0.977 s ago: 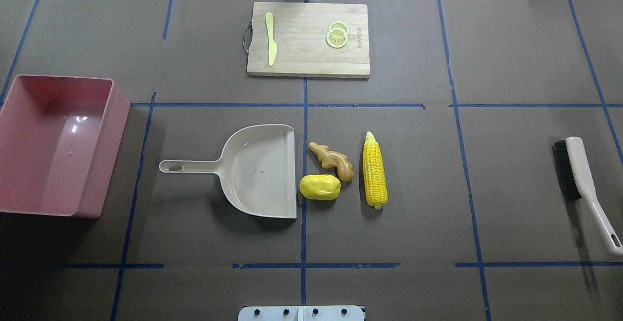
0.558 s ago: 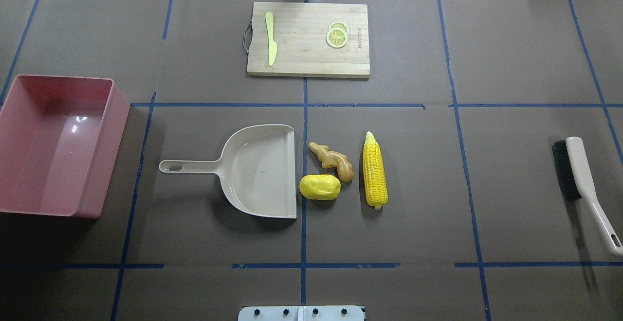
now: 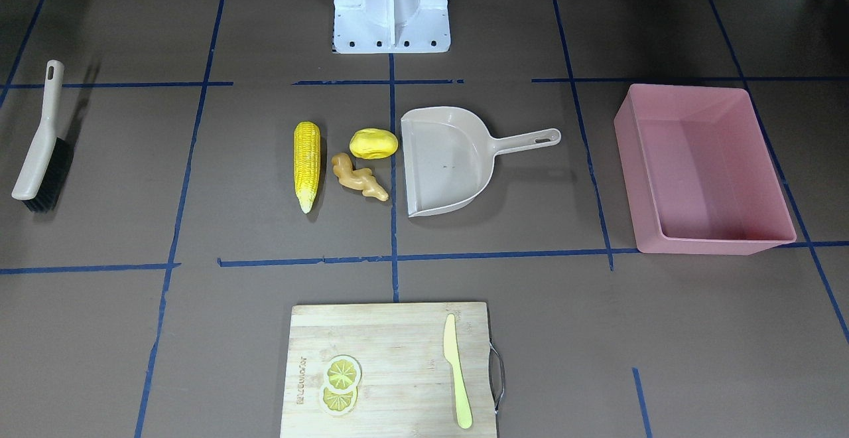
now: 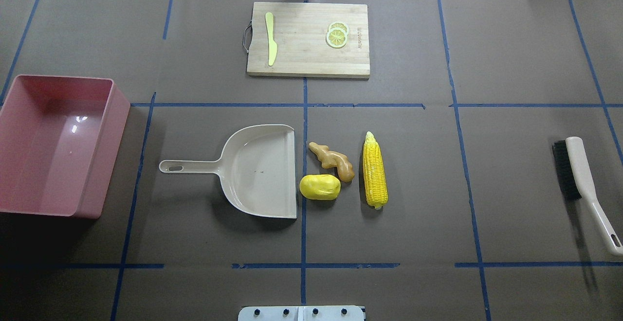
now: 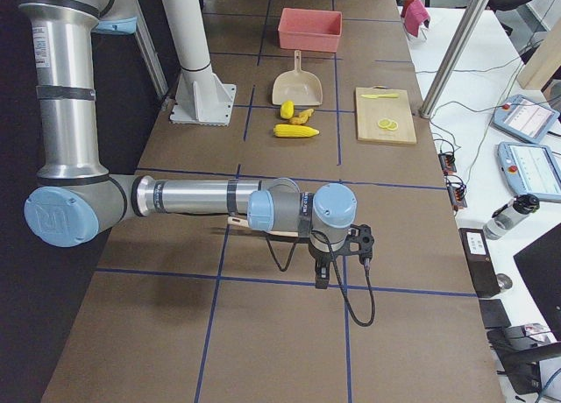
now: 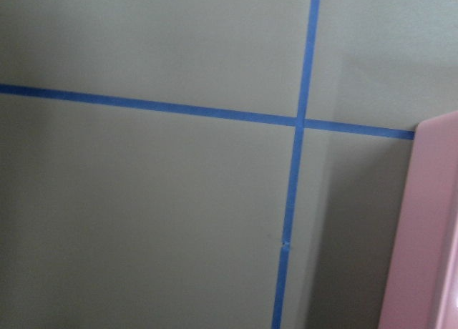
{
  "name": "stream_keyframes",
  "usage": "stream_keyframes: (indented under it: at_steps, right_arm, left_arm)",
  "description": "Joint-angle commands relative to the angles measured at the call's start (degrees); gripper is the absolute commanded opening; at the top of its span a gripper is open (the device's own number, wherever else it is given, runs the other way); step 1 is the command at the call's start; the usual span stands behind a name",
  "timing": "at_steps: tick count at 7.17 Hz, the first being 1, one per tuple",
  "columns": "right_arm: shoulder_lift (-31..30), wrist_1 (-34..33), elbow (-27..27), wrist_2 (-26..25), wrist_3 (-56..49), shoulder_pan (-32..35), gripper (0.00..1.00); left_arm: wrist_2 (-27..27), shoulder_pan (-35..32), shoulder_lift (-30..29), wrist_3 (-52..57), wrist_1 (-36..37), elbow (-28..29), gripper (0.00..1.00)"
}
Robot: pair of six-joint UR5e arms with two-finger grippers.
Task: Sweep and dump trash into bin
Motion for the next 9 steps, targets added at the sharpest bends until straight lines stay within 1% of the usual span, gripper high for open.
stream_keyframes:
  at_steps: [1, 2, 3, 4, 5, 6, 7, 8, 9]
  right_arm:
    - [-0.01, 0.01, 0.68, 0.07, 2.85, 0.00, 1.00]
    - [0.07, 0.01, 1.55, 0.07, 2.86, 0.00, 1.00]
    - [-0.01, 0.01, 1.65, -0.10, 2.86, -0.09, 1.00]
    - [-0.02, 0.10, 1.82, 0.07, 2.86, -0.09, 1.00]
    - [0.07, 0.01, 2.09, 0.33, 2.86, -0.18, 1.00]
    - [0.07, 0.27, 2.52, 0.25, 3.30, -0.44, 1.00]
    - [0.25, 0.54, 3.49, 0.42, 3.21, -0.53, 1.00]
    - [0.16, 0.37, 3.32, 0.42, 3.12, -0.61, 1.00]
    - [-0.27, 0.63, 4.63, 0.60, 3.12, -3.05, 1.00]
  left_arm:
    - [-0.06, 3.61, -0.22, -0.56, 0.06, -4.71, 1.00]
    - [0.03, 4.06, -2.05, -0.12, -0.11, -5.61, 1.00]
    - [-0.14, 7.45, -7.11, -0.47, 1.02, -6.22, 1.00]
    - [-0.58, 7.84, -6.56, 0.05, -0.89, -10.41, 1.00]
    - [-0.58, 8.80, -6.90, -0.03, -2.04, -12.19, 1.00]
    - [1.33, 14.11, -8.03, -0.12, -1.35, -14.38, 1.00]
    - [2.74, 15.91, -8.65, -0.21, -1.08, -16.49, 1.00]
    - [3.11, 19.06, -9.18, 0.05, -1.08, -16.51, 1.00]
    - [3.11, 21.70, -11.62, 0.23, -1.43, -16.78, 1.00]
